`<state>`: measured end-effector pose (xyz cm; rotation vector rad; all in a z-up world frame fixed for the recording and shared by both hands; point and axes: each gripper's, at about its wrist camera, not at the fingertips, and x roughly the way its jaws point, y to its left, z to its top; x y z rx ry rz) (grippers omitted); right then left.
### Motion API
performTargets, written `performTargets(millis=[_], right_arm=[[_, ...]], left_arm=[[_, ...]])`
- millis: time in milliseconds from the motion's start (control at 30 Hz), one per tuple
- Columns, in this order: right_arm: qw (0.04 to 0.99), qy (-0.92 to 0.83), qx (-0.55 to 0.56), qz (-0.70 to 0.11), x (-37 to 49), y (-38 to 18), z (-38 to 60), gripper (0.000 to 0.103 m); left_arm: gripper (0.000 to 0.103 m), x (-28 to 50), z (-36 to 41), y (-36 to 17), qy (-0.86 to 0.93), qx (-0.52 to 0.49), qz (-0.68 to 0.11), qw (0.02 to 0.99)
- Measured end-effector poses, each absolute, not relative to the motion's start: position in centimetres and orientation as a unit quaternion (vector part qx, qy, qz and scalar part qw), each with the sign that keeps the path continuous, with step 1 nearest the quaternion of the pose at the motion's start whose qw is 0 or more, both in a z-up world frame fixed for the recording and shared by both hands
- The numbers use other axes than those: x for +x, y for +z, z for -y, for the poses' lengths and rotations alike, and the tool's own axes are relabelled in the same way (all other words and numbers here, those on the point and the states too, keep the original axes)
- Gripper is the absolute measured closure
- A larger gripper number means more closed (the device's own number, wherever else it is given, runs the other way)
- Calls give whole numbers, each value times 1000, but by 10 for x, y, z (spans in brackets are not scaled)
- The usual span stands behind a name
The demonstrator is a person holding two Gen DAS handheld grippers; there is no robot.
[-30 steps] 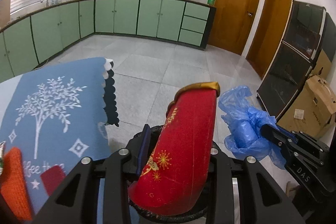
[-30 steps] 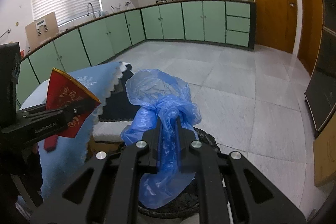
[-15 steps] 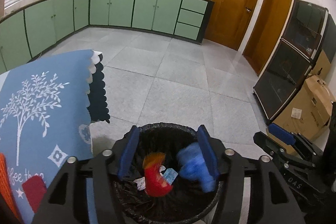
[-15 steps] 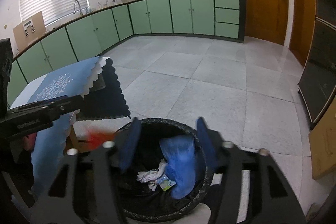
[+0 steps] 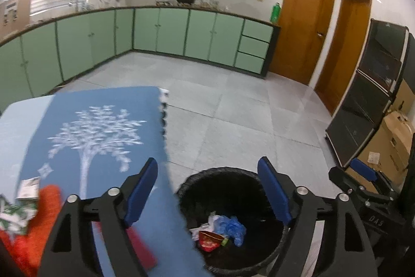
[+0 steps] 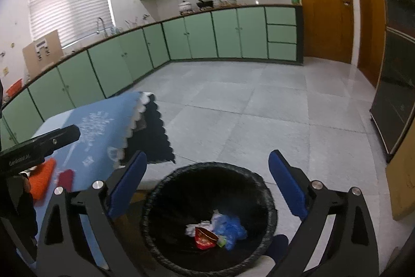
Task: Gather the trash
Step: 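Move both grippers back over the table toward the orange foam nets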
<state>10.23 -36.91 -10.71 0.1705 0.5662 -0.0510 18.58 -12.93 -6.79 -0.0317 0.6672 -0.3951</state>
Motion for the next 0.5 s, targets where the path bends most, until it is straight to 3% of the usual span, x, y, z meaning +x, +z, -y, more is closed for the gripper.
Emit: performTargets(millis=[500], right_arm=[[962,84,60,-253,89,-76,252,9]], left_arm=[[22,120,6,-41,-75,-28,-287,954]])
